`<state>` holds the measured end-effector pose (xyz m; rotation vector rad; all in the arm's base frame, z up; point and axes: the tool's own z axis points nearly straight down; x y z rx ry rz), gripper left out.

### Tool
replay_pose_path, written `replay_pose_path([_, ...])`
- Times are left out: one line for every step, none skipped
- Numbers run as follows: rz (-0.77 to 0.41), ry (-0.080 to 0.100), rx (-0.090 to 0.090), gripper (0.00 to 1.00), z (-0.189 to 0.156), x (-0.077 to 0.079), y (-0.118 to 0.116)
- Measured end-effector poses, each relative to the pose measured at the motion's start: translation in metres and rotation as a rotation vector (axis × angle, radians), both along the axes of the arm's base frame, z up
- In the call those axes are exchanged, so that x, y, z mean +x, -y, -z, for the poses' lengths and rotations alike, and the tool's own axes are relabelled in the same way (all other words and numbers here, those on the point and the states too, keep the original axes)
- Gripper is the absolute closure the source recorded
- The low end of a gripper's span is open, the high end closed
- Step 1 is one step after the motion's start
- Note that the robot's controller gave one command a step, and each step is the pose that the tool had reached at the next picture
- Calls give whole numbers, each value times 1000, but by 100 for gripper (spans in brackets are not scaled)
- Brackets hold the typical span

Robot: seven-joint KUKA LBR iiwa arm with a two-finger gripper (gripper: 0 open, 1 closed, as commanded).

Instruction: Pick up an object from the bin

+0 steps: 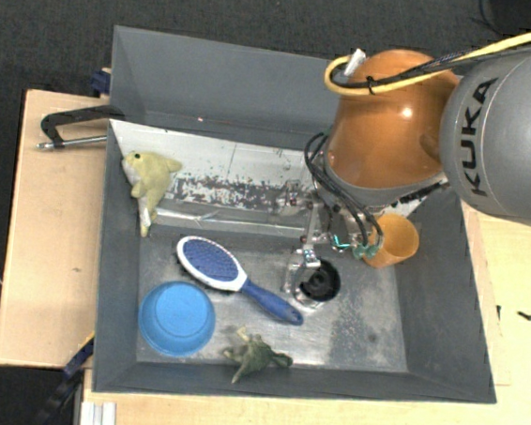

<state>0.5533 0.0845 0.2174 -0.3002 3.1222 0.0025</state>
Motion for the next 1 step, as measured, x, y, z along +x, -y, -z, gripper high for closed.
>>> replay_pose_path([-419, 4, -2, 0, 145, -14, 31])
